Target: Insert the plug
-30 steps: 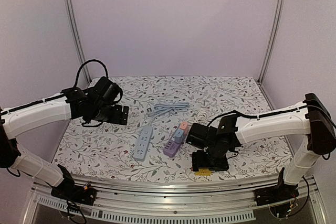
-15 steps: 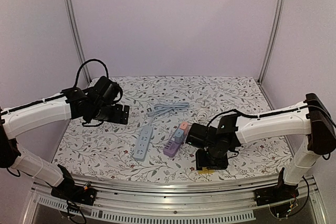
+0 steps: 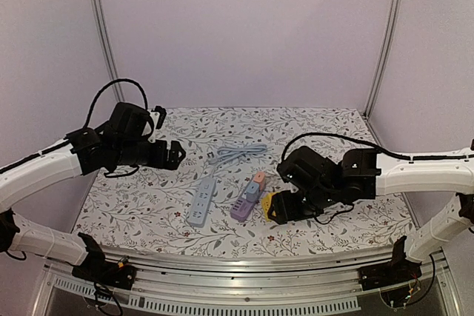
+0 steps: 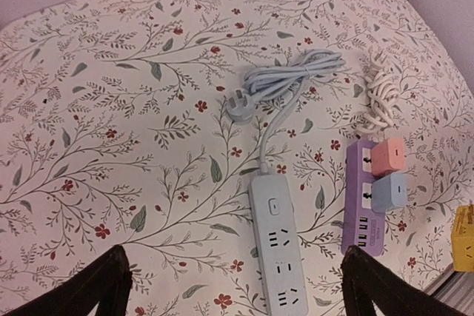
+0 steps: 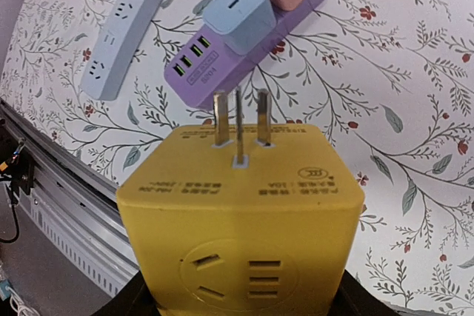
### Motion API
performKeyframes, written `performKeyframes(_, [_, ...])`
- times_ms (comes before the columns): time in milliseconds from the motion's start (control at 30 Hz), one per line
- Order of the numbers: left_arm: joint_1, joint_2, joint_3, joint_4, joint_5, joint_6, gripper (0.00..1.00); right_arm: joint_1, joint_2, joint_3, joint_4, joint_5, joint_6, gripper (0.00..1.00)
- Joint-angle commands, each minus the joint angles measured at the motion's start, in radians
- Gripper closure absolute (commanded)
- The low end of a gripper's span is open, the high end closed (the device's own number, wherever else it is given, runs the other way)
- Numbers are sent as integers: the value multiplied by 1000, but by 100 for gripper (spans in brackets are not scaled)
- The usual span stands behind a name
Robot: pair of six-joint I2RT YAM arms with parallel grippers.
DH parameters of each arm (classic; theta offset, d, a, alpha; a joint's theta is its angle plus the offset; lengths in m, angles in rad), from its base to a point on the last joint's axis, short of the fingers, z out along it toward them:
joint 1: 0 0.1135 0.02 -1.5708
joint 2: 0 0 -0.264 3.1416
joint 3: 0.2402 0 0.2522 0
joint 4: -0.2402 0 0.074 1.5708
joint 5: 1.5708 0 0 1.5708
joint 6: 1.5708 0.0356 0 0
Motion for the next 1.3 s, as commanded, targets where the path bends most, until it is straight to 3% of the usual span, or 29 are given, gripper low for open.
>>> performKeyframes(0, [59,17,47,0,156,-33,1,-10,-85,-4,116,8,-190,53])
performKeyframes(267, [87,63,111,50,500,-132,7,-11,-142,5,244,4,-409,53])
performKeyframes(567, [85,146,138,115,696,-197,6,-12,-111,43,280,6,-567,53])
performKeyframes(1267, [20,294,184,199,886,-238,11,-12,-30,81,297,-24,-548,54])
